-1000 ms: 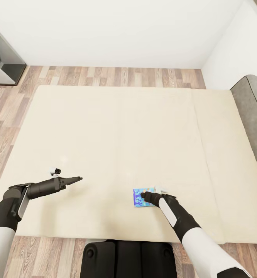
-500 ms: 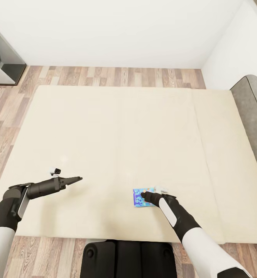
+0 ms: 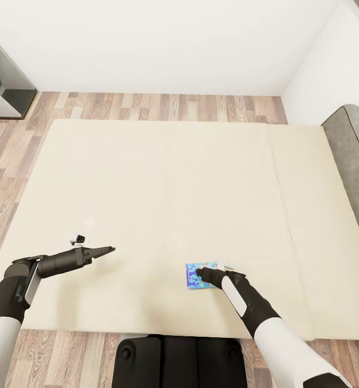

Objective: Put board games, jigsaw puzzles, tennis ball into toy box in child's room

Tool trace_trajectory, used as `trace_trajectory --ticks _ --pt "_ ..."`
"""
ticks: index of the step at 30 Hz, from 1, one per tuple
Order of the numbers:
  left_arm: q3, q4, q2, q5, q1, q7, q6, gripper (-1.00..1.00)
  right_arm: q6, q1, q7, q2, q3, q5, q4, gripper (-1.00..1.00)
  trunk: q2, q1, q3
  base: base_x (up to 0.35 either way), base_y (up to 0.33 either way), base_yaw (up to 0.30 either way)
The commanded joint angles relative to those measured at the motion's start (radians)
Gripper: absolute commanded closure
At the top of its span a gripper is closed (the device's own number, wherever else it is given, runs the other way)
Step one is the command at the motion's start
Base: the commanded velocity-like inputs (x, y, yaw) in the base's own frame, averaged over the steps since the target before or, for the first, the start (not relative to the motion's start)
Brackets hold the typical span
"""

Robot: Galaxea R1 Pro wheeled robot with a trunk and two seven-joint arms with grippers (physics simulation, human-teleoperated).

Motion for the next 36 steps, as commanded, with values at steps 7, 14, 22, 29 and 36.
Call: trace_trajectory --ticks 7,14,22,29,36 --pt "-0.001 0.0 0.0 0.0 0.0 -0.002 0.012 -1.0 0.003 0.0 -0.009 -0.001 0.004 -0.01 -0.002 -1.0 -0.002 0.001 -0.001 0.0 0.0 0.0" --pt "-0.001 0.0 0.0 0.0 0.0 -0.002 0.012 -1.0 0.003 0.0 -0.009 -0.001 0.004 -0.009 -0.002 -1.0 -0.002 0.001 -0.001 0.0 0.0 0.0" --pt "-0.001 0.0 0.0 -0.001 0.0 -0.002 0.012 -1.0 0.003 0.0 -0.009 -0.001 0.004 -0.01 -0.002 -1.0 -0.002 0.001 -0.001 0.0 0.0 0.0" --pt "-0.001 0.0 0.0 0.0 0.0 -0.002 0.012 -1.0 0.003 0.0 -0.009 -0.001 0.004 -0.011 -0.002 -1.0 -0.002 0.001 -0.001 0.0 0.0 0.0" --pt "-0.001 0.0 0.0 0.0 0.0 -0.001 0.013 -1.0 0.003 0.0 -0.009 -0.001 0.004 -0.011 -0.002 -1.0 -0.002 0.001 -0.001 0.0 0.0 0.0"
